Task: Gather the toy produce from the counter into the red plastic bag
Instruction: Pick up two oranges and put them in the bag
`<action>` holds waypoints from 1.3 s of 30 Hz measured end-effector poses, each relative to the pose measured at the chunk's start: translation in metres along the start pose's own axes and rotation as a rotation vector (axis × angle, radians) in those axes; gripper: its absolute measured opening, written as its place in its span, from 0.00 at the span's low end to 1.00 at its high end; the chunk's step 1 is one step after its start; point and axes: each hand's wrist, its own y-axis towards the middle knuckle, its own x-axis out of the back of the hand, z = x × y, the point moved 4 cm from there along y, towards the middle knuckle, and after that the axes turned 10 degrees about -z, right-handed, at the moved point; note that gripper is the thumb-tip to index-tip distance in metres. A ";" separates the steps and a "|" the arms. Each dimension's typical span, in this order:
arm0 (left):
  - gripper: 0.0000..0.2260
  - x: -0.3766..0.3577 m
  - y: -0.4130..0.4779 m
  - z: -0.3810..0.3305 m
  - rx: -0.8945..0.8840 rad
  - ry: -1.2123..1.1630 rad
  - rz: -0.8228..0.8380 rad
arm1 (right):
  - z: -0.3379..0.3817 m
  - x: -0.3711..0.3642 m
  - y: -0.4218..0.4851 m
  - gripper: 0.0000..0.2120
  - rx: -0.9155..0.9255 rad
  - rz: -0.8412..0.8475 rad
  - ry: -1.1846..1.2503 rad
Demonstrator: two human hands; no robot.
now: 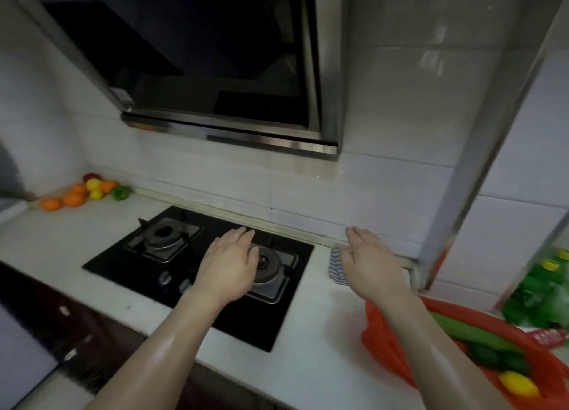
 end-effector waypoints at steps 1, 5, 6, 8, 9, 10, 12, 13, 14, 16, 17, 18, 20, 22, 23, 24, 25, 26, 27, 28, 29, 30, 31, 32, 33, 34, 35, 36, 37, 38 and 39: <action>0.23 0.005 -0.002 0.017 0.019 0.004 0.002 | 0.018 -0.004 0.002 0.31 0.010 0.011 0.008; 0.23 0.031 -0.014 0.083 0.071 0.023 -0.028 | 0.090 -0.028 0.012 0.29 0.092 0.011 0.035; 0.23 0.038 -0.016 0.099 0.079 0.036 -0.039 | 0.106 -0.036 0.014 0.30 0.111 0.007 0.045; 0.23 0.050 -0.021 0.131 0.104 0.060 -0.044 | 0.137 -0.050 0.017 0.29 0.147 0.009 0.061; 0.23 0.056 -0.022 0.146 0.122 0.067 -0.043 | 0.151 -0.056 0.019 0.27 0.160 0.012 0.066; 0.23 0.062 -0.024 0.160 0.138 0.074 -0.048 | 0.164 -0.063 0.021 0.25 0.175 0.010 0.071; 0.23 0.074 -0.025 0.185 0.162 0.091 -0.064 | 0.187 -0.076 0.026 0.23 0.199 0.027 0.089; 0.23 0.077 -0.024 0.195 0.171 0.096 -0.069 | 0.197 -0.081 0.029 0.24 0.203 0.043 0.098; 0.23 0.080 -0.023 0.205 0.182 0.097 -0.071 | 0.206 -0.086 0.034 0.25 0.211 0.051 0.108; 0.23 0.082 -0.019 0.221 0.206 0.095 -0.072 | 0.221 -0.096 0.045 0.27 0.227 0.061 0.130; 0.23 0.082 -0.016 0.229 0.212 0.098 -0.074 | 0.227 -0.100 0.051 0.26 0.233 0.062 0.140; 0.23 0.082 -0.012 0.235 0.214 0.105 -0.079 | 0.232 -0.105 0.057 0.25 0.243 0.056 0.149; 0.23 0.080 -0.004 0.246 0.222 0.109 -0.086 | 0.242 -0.115 0.071 0.24 0.262 0.047 0.161; 0.22 0.077 0.005 0.258 0.241 0.104 -0.092 | 0.253 -0.125 0.087 0.23 0.280 0.049 0.177; 0.22 0.077 0.010 0.265 0.251 0.107 -0.096 | 0.257 -0.131 0.095 0.23 0.285 0.053 0.187; 0.22 0.076 0.015 0.272 0.258 0.116 -0.099 | 0.263 -0.136 0.103 0.23 0.292 0.057 0.198; 0.22 0.076 0.020 0.279 0.266 0.122 -0.099 | 0.269 -0.141 0.110 0.23 0.299 0.065 0.208; 0.22 0.077 0.024 0.287 0.278 0.122 -0.098 | 0.275 -0.146 0.116 0.23 0.309 0.071 0.214; 0.22 0.078 0.029 0.294 0.294 0.119 -0.102 | 0.280 -0.150 0.122 0.23 0.324 0.076 0.214; 0.22 0.079 0.034 0.301 0.312 0.113 -0.107 | 0.286 -0.154 0.128 0.23 0.337 0.081 0.211; 0.22 0.080 0.037 0.308 0.325 0.107 -0.113 | 0.292 -0.158 0.134 0.23 0.344 0.086 0.209; 0.22 0.081 0.040 0.314 0.332 0.102 -0.116 | 0.298 -0.161 0.140 0.23 0.349 0.089 0.207; 0.22 0.081 0.042 0.321 0.337 0.098 -0.114 | 0.304 -0.164 0.145 0.23 0.353 0.091 0.203; 0.22 0.082 0.043 0.330 0.341 0.096 -0.110 | 0.312 -0.167 0.149 0.23 0.360 0.092 0.200; 0.22 0.083 0.045 0.339 0.345 0.094 -0.106 | 0.320 -0.171 0.153 0.23 0.366 0.094 0.200; 0.22 0.085 0.046 0.350 0.348 0.094 -0.105 | 0.330 -0.175 0.157 0.23 0.372 0.093 0.201; 0.22 0.087 0.048 0.361 0.351 0.093 -0.107 | 0.340 -0.179 0.161 0.23 0.375 0.089 0.201; 0.22 0.090 0.050 0.373 0.353 0.091 -0.109 | 0.350 -0.183 0.164 0.23 0.374 0.085 0.199; 0.22 0.092 0.052 0.386 0.352 0.089 -0.111 | 0.362 -0.188 0.167 0.24 0.375 0.080 0.196; 0.22 0.095 0.053 0.399 0.351 0.087 -0.110 | 0.375 -0.192 0.169 0.25 0.378 0.075 0.192; 0.22 0.098 0.054 0.414 0.348 0.086 -0.108 | 0.390 -0.197 0.171 0.26 0.381 0.072 0.189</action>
